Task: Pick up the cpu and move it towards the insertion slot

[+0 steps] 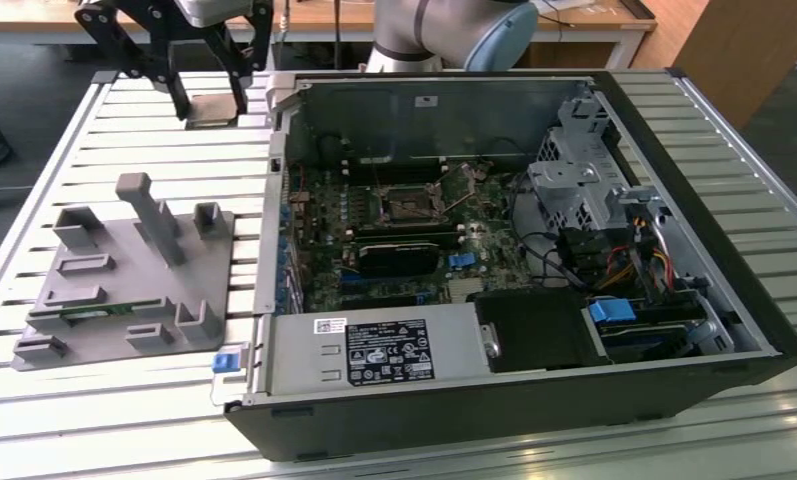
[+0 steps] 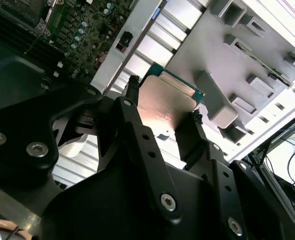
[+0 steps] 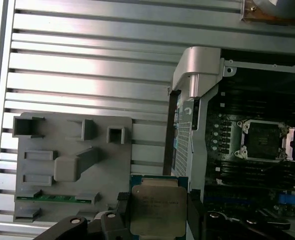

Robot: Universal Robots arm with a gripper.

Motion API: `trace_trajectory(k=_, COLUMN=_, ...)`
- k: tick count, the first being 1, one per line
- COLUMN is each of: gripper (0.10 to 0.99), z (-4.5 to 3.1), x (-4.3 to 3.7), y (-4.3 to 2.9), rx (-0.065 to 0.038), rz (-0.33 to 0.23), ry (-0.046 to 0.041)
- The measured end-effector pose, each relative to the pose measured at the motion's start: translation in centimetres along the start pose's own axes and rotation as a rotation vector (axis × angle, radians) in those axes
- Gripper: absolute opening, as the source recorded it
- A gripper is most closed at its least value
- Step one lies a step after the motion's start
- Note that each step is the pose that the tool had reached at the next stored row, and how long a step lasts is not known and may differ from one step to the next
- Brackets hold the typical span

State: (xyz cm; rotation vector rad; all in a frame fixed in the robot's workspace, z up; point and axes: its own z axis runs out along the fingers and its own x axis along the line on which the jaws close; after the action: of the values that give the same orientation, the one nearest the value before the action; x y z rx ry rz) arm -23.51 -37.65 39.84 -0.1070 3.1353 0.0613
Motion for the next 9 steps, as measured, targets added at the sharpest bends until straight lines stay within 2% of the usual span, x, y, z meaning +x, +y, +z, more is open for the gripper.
trace_trajectory(k=9, gripper=0.541, z=0.07, x=-1.55, y=0.14, rx=0.0, rz=0.0, ry=0.0)
